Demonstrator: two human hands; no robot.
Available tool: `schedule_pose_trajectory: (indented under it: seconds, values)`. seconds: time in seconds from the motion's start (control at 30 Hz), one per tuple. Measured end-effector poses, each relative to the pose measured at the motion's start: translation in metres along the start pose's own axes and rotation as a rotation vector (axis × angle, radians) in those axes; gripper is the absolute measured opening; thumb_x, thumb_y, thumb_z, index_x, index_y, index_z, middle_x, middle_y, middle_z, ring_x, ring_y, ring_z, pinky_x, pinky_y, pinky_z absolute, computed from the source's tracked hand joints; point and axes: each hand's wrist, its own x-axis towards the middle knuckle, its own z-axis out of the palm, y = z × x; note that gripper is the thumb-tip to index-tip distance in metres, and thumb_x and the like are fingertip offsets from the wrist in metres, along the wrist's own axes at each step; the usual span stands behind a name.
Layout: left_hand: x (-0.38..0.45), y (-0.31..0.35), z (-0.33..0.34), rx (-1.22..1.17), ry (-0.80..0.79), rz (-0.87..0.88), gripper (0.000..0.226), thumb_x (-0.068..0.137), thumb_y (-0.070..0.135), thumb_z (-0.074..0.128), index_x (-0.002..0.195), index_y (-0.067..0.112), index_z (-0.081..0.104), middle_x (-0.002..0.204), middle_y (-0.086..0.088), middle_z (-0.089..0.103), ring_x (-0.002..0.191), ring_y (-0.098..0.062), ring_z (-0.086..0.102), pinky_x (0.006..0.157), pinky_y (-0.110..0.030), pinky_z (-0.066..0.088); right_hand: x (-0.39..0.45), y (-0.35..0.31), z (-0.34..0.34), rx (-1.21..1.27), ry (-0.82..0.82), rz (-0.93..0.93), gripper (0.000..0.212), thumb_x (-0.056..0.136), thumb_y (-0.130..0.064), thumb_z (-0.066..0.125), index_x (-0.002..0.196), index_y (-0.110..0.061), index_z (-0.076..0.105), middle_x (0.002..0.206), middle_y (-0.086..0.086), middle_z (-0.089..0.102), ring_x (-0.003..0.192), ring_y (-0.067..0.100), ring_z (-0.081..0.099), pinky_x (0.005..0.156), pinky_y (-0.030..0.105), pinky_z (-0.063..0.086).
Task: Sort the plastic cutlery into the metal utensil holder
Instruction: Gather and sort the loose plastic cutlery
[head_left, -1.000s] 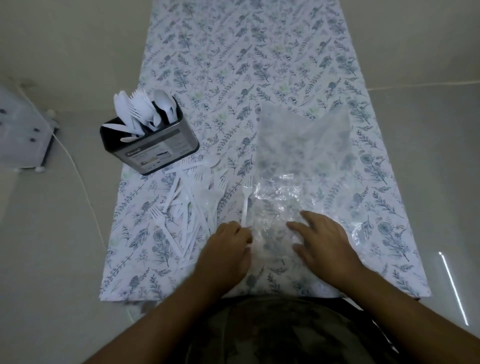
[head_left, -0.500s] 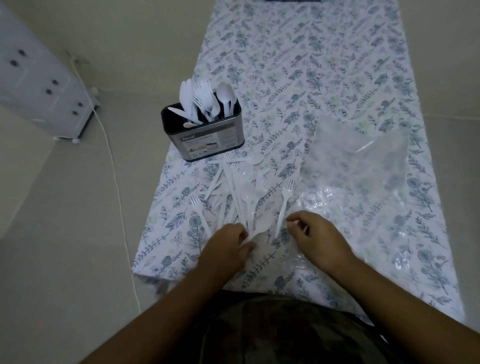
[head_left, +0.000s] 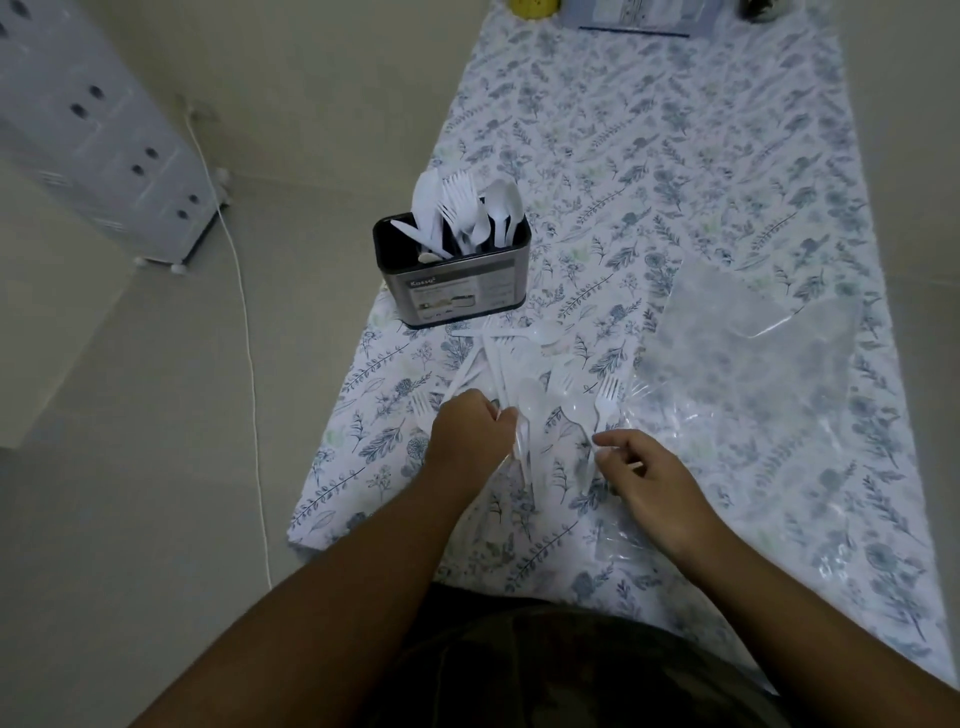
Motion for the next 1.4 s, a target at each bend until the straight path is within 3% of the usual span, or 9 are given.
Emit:
schedule_pose_trajectory:
  seconds: [0.33,0.5,0.63,0.83,1.0,1.1,1.2,1.27,1.4]
  values:
    - [-0.003,-0.012,-0.004,-0.075,0.042,0.015,0.024,0.086,0.018,0.062,0.068,0.003,0.059,0.054,0.001,0.049,0.041,-0.004,0.04,0.042,-0.014,0.034,0.012,-0.019,0.006,-0.008,-0.09,-0.016,0.015,0.099,-0.027,0.059,0.106,-0.031,0.072,0.1,0.007,0.068,0.09,0.024,0.068,0.072,0.027,0.05]
    - [-0.024,0.001,-0.012,-0.246,-0.004,0.09,0.025,0.089,0.022,0.068,0.067,0.018,0.058,0.053,0.011,0.051,0.045,0.006,0.05,0.047,-0.006,0.037,0.017,-0.033,0.016,0.132,-0.142,0.115,0.023,0.1,-0.03,0.06,0.121,-0.024,0.069,0.105,0.007,0.072,0.09,0.018,0.069,0.073,0.034,0.058]
    - [-0.054,0.012,-0.005,-0.29,-0.147,0.19,0.03,0.093,0.037,0.065,0.068,0.022,0.067,0.053,0.008,0.059,0.047,0.002,0.054,0.048,-0.01,0.039,0.013,-0.036,0.029,0.384,-0.268,0.307,0.029,0.1,-0.037,0.06,0.112,-0.015,0.074,0.112,0.01,0.075,0.105,0.029,0.069,0.08,0.046,0.063]
    - [-0.064,0.006,-0.001,-0.186,-0.158,0.228,0.022,0.09,0.035,0.068,0.072,0.023,0.067,0.054,0.012,0.056,0.051,0.003,0.054,0.053,-0.01,0.038,0.011,-0.031,0.031,0.519,-0.162,0.361,0.033,0.101,-0.037,0.057,0.109,-0.008,0.071,0.105,0.012,0.078,0.102,0.03,0.072,0.087,0.05,0.059]
    - [-0.059,0.001,-0.012,-0.038,-0.204,0.409,0.039,0.087,0.033,0.067,0.055,0.015,0.055,0.047,0.001,0.05,0.049,-0.014,0.051,0.048,-0.016,0.031,0.005,-0.034,0.043,0.496,-0.226,0.322,0.022,0.1,-0.022,0.062,0.087,-0.005,0.055,0.101,0.026,0.072,0.085,0.027,0.073,0.07,0.045,0.061]
    - [-0.044,-0.013,-0.026,-0.07,-0.124,0.312,0.034,0.087,0.027,0.065,0.057,0.019,0.052,0.05,0.005,0.049,0.045,-0.006,0.042,0.049,-0.019,0.034,0.008,-0.033,0.043,0.507,-0.213,0.375,0.019,0.103,-0.019,0.054,0.11,-0.002,0.058,0.086,0.016,0.068,0.073,0.027,0.067,0.069,0.048,0.06]
    - [-0.02,-0.031,-0.041,-0.121,0.119,0.152,0.017,0.09,0.021,0.063,0.074,0.016,0.059,0.067,0.002,0.059,0.059,-0.012,0.055,0.054,-0.027,0.049,0.009,-0.03,0.04,0.582,-0.167,0.408,0.018,0.102,-0.012,0.044,0.112,-0.005,0.058,0.064,0.006,0.048,0.053,0.019,0.043,0.054,0.034,0.044]
    - [0.0,-0.038,-0.046,-0.085,0.251,0.078,0.01,0.091,0.024,0.064,0.088,0.016,0.06,0.081,0.001,0.057,0.071,-0.014,0.055,0.059,-0.024,0.042,0.008,-0.029,0.038,0.618,-0.14,0.413,0.024,0.098,-0.012,0.041,0.11,-0.009,0.061,0.06,0.002,0.041,0.05,0.016,0.033,0.052,0.031,0.033]
    - [0.031,-0.038,-0.044,0.012,0.151,0.003,0.029,0.091,0.035,0.066,0.108,0.011,0.065,0.099,-0.004,0.063,0.09,-0.019,0.06,0.074,-0.027,0.044,0.006,-0.026,0.038,0.549,-0.148,0.346,0.022,0.098,-0.013,0.049,0.114,-0.008,0.064,0.061,0.0,0.039,0.049,0.014,0.031,0.048,0.03,0.03]
